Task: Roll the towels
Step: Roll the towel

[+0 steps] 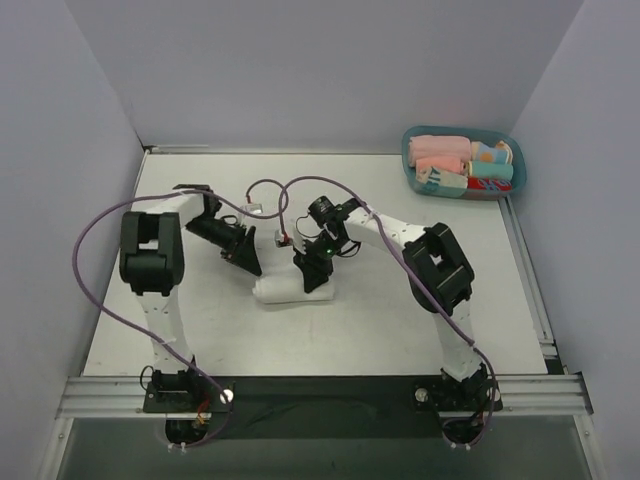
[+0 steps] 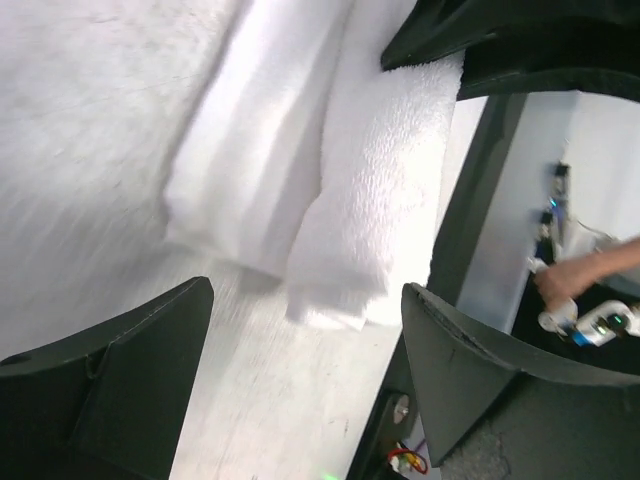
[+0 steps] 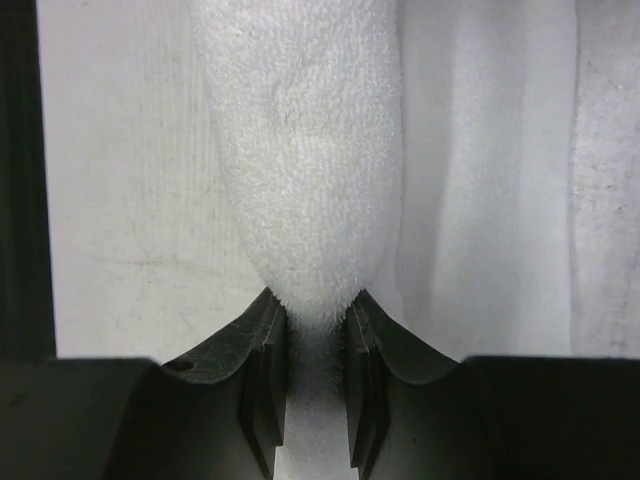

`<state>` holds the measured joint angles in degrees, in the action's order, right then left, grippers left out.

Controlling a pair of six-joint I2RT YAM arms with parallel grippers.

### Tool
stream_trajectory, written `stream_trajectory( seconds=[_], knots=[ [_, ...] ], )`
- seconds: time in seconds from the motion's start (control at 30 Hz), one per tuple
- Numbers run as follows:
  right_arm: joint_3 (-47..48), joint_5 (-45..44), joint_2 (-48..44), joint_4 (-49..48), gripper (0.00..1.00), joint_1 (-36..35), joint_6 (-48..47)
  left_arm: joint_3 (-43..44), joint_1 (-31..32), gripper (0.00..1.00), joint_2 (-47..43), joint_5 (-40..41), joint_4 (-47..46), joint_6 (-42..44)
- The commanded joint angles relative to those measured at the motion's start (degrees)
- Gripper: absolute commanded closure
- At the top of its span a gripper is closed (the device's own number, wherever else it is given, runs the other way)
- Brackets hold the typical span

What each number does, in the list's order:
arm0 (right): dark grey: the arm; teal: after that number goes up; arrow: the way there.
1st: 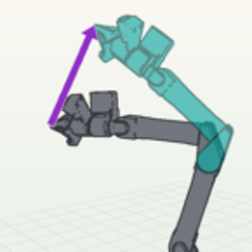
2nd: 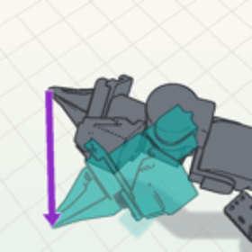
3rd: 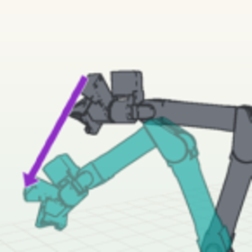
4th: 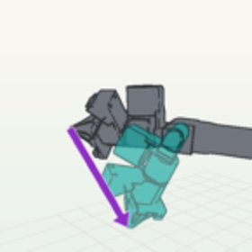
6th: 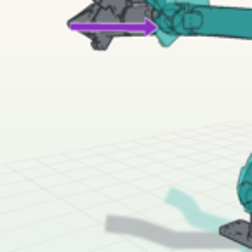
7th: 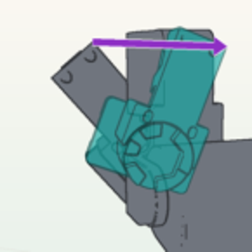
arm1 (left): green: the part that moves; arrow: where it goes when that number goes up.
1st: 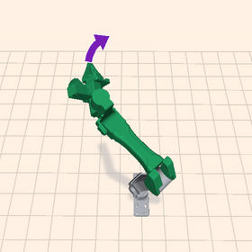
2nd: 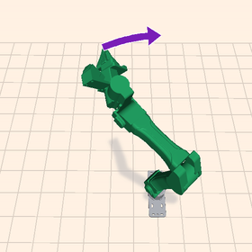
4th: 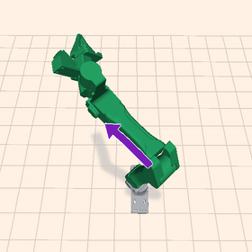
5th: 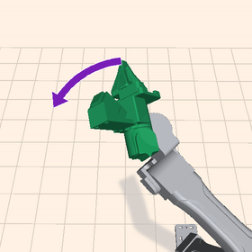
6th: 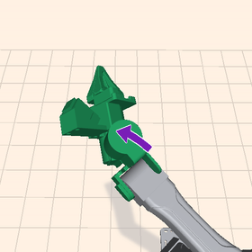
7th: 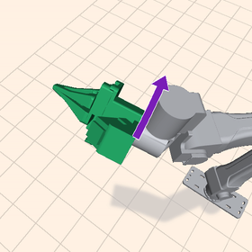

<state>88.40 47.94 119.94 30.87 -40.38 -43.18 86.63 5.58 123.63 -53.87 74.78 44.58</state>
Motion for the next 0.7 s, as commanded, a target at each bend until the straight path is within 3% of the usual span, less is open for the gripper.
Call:
stream_trajectory(
  seconds=[0.0,0.17,0.4,0.67],
  knots=[
    [3.6,7.1,3.7,12.3,1.00,0.4,0.7,-2.8,-4.2,0.13,-10.7,-4.3,-8.5,-2.5],
    [10.3,12.7,10.9,22.4,1.00,1.4,-0.7,-8.7,-8.8,0.14,-23.1,0.0,-18.1,-8.4],
    [15.3,16.0,17.6,27.8,1.00,2.3,0.9,-25.9,-5.2,0.09,-44.9,10.3,-32.2,-4.8],
    [22.8,16.1,25.2,32.1,1.00,3.0,5.0,-41.3,17.3,0.06,-55.6,25.4,-45.7,2.9]
  ],
)
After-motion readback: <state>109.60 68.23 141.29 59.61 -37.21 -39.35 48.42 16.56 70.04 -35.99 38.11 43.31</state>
